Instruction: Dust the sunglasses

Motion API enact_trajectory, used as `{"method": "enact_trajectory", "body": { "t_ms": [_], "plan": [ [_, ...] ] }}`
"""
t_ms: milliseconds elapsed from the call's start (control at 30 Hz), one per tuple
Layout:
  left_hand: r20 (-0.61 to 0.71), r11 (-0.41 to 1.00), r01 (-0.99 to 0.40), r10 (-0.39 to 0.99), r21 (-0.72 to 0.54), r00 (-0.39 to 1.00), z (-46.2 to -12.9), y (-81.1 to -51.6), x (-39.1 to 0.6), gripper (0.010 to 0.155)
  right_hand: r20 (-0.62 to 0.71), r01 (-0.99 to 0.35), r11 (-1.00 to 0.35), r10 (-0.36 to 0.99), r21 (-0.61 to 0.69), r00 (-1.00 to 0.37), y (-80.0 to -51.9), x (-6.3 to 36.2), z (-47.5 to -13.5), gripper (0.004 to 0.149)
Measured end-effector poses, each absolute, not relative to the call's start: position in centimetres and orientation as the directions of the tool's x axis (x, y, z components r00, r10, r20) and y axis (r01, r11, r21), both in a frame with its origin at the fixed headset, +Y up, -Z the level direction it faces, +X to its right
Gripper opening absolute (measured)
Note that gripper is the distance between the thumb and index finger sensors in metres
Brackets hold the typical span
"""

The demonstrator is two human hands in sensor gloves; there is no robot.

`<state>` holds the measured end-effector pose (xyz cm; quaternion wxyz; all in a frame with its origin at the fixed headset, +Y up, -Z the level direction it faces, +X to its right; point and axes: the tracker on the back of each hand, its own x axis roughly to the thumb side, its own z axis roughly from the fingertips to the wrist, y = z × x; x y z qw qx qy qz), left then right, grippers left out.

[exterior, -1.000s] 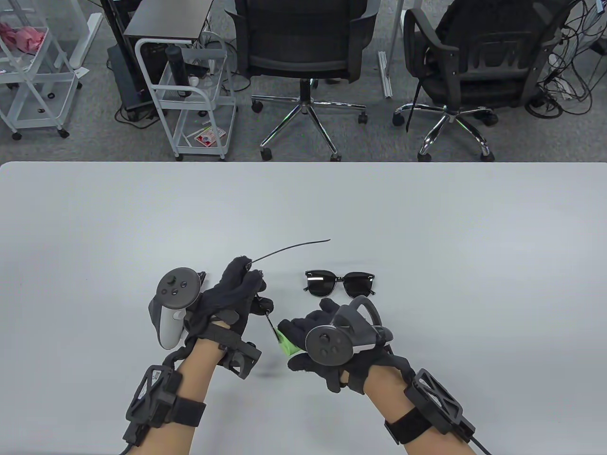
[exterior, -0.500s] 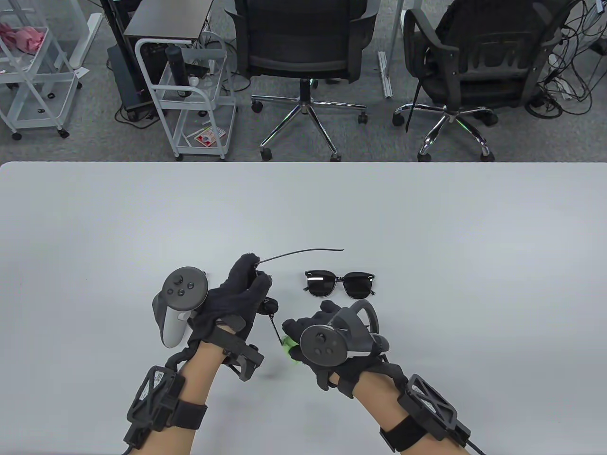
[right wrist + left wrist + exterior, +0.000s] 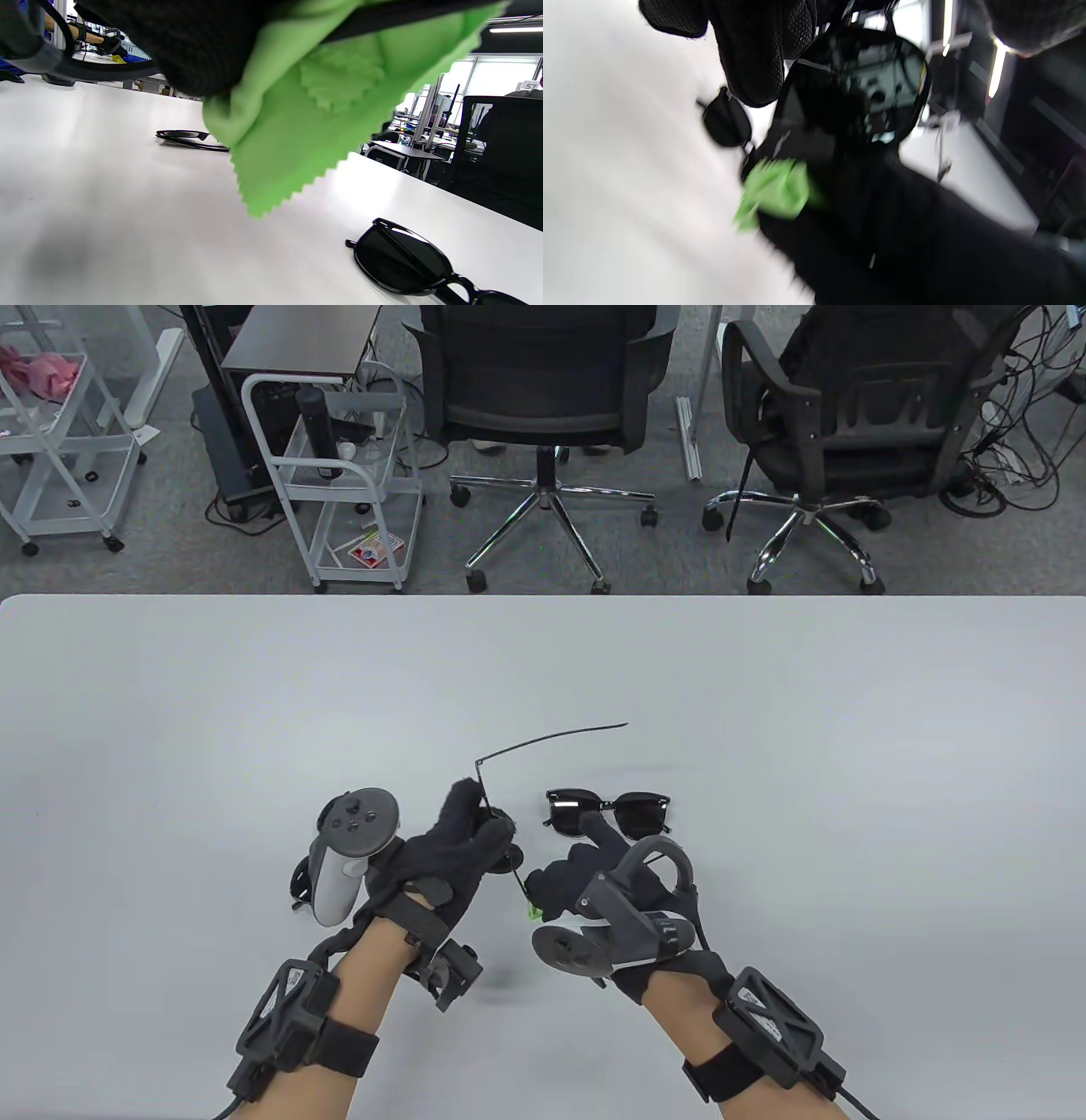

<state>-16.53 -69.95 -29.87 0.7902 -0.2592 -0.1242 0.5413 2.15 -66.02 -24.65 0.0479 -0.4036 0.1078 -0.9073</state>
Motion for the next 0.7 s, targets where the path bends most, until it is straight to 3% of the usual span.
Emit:
{"method": "enact_trajectory", "body": {
  "t_ms": [67, 167, 400, 700],
  "plan": [
    [-0.042, 0.335, -0.74, 0.897, -0.583, 0.44, -29.7, -69.9, -15.7, 0.108, 0.717, -0.01, -0.972, -0.166, -0.236, -0.677, -66.0, 2.5, -24.8, 0.047],
    [-0.01, 0.42, -0.755, 0.871, -0.504, 0.492, -29.6, -69.5, -15.5, 0.098, 0.73, -0.038, -0.968, -0.162, -0.249, -0.664, -66.0, 2.4, -24.6, 0.047],
    [-0.065, 0.363, -0.828, 0.901, -0.428, 0.429, -29.9, -69.2, -16.1, 0.095, 0.695, -0.033, -0.953, -0.195, -0.3, -0.692, -65.5, 2.3, -24.9, 0.047],
    [-0.087, 0.396, -0.836, 0.884, -0.381, 0.459, -30.7, -69.2, -18.2, 0.095, 0.608, 0.11, -0.94, -0.295, -0.323, -0.737, -66.2, 4.8, -26.7, 0.046]
  ]
}}
